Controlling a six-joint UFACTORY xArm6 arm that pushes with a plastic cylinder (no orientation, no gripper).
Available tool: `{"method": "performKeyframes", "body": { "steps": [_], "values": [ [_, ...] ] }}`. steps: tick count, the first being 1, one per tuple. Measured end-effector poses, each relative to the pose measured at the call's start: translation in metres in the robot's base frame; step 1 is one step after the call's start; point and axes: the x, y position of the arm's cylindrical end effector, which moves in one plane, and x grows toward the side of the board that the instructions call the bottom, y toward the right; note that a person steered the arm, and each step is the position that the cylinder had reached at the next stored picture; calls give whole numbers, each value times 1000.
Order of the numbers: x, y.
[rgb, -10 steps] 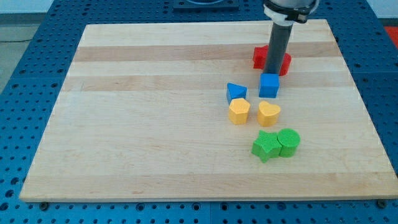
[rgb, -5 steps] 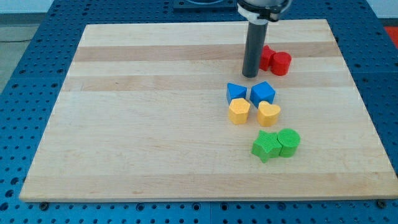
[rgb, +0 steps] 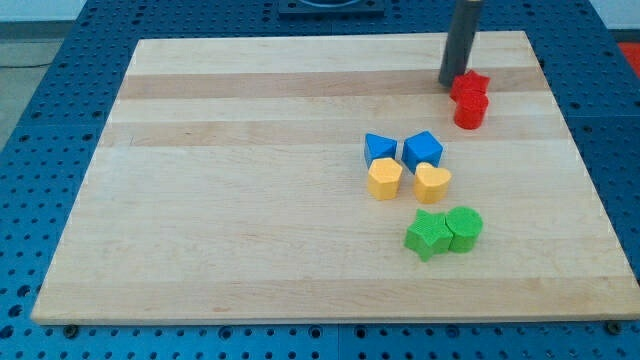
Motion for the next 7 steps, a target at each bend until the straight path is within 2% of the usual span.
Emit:
{"method": "performKeyframes", "body": {
  "steps": [2, 7],
  "values": [
    [3, 26],
    [85, 25]
  ]
}}
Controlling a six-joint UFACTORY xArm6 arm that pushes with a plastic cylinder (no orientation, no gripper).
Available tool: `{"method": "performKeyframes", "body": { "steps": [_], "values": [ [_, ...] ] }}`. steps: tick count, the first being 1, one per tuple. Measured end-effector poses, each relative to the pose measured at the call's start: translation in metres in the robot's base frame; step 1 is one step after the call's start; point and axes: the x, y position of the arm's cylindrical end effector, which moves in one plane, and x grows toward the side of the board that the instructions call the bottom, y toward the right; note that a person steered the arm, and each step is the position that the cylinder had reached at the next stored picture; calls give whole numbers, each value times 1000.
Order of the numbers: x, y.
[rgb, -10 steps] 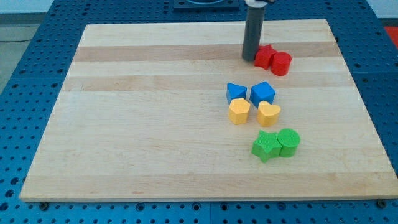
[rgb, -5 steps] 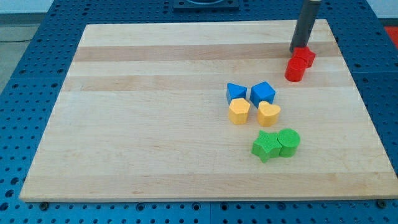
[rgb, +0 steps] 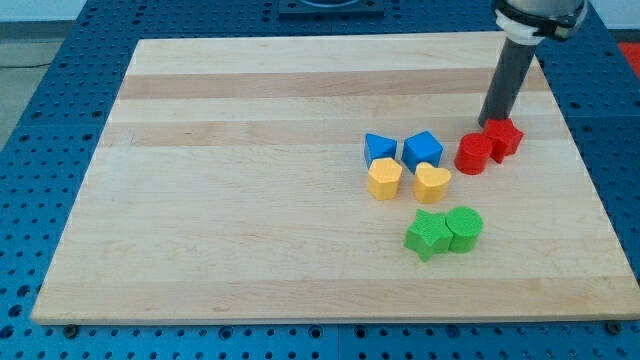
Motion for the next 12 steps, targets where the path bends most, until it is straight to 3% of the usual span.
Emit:
{"method": "performKeyframes", "body": {
  "steps": [3, 6, 9, 11, 12],
  "values": [
    [0, -51],
    [1, 9],
    [61, 9],
    [73, 65],
    [105, 64]
  ]
}}
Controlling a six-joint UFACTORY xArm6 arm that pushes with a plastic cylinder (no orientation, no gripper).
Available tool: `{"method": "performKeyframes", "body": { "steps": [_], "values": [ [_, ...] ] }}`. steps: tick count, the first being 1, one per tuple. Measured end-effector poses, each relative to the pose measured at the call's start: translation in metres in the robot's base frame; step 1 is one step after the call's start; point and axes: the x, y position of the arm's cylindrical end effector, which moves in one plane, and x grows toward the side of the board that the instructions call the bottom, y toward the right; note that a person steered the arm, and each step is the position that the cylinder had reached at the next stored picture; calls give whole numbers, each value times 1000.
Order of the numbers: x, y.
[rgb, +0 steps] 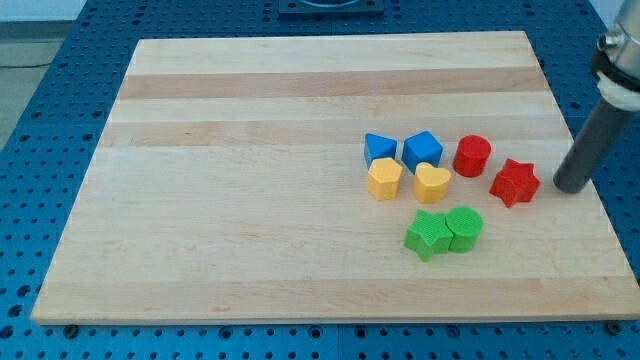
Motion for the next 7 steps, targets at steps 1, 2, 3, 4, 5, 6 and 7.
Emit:
{"method": "performKeyframes", "body": {
  "steps": [1, 2, 3, 4, 5, 6, 7],
  "values": [
    [5, -16],
    [5, -28],
    [5, -39],
    [5, -51],
    [5, -61],
    [11, -49],
    [41, -25]
  ]
}}
